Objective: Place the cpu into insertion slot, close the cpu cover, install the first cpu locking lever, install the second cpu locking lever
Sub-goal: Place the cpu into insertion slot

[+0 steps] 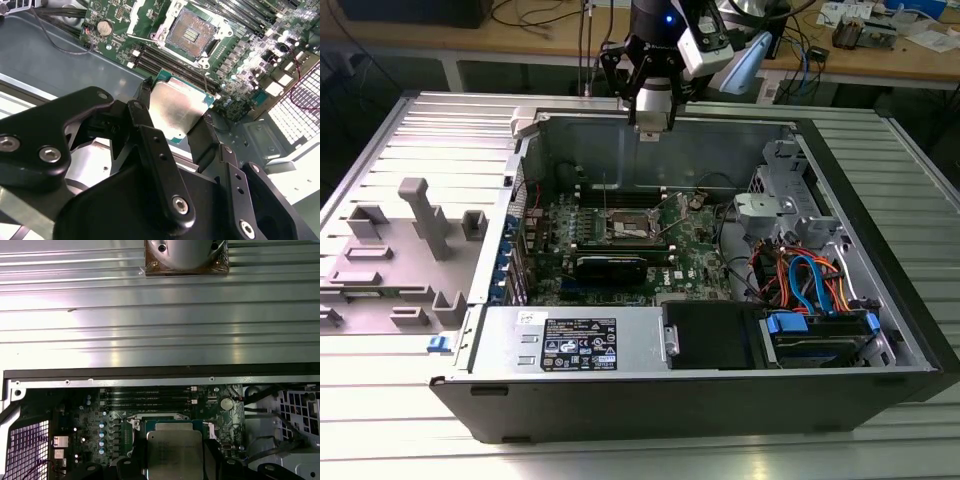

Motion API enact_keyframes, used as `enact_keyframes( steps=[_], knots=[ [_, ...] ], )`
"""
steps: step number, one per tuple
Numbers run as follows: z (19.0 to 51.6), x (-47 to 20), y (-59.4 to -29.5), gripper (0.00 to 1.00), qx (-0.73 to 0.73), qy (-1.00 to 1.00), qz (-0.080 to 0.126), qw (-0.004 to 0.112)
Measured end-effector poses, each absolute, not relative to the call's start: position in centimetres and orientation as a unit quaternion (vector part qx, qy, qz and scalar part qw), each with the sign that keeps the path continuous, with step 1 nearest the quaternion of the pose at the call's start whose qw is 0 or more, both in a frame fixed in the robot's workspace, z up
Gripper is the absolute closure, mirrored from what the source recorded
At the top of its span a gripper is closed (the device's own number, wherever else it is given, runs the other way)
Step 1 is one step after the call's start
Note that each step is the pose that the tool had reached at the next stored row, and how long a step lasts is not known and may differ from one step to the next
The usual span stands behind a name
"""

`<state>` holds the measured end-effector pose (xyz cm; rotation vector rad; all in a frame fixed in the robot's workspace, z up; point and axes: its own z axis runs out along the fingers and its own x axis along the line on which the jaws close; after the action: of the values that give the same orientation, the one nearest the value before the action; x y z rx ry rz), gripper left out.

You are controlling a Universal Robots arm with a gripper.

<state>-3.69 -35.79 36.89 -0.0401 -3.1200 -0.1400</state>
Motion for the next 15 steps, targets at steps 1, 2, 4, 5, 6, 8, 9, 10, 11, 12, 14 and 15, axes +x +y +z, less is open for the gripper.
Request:
enact_keyframes(
  steps=[1, 2, 4, 5, 6, 8, 9, 10, 11, 12, 14, 15],
  knots=[
    [36.89, -3.69, -35.85, 0.46, -0.013, -0.999, -0.045, 0.009],
    [36.89, -3.69, -35.89, 0.46, -0.013, -0.999, -0.045, 0.009],
    [36.89, -3.69, -35.93, 0.46, -0.013, -0.999, -0.045, 0.009],
    [36.89, -3.69, -35.99, 0.46, -0.013, -0.999, -0.045, 0.009],
    [36.89, -3.69, -36.04, 0.46, -0.013, -0.999, -0.045, 0.009],
    [36.89, -3.69, -36.05, 0.46, -0.013, -0.999, -0.045, 0.009],
    [36.89, -3.69, -36.07, 0.46, -0.013, -0.999, -0.045, 0.009],
    [36.89, -3.69, -36.11, 0.46, -0.013, -0.999, -0.045, 0.009],
    [36.89, -3.69, -36.17, 0.46, -0.013, -0.999, -0.045, 0.009],
    [36.88, -3.69, -36.2, 0.46, -0.013, -0.999, -0.045, 0.009],
    [36.89, -3.69, -36.27, 0.46, -0.013, -0.999, -0.045, 0.009],
    [36.89, -3.69, -36.29, 0.46, -0.013, -0.999, -0.045, 0.009]
  ],
)
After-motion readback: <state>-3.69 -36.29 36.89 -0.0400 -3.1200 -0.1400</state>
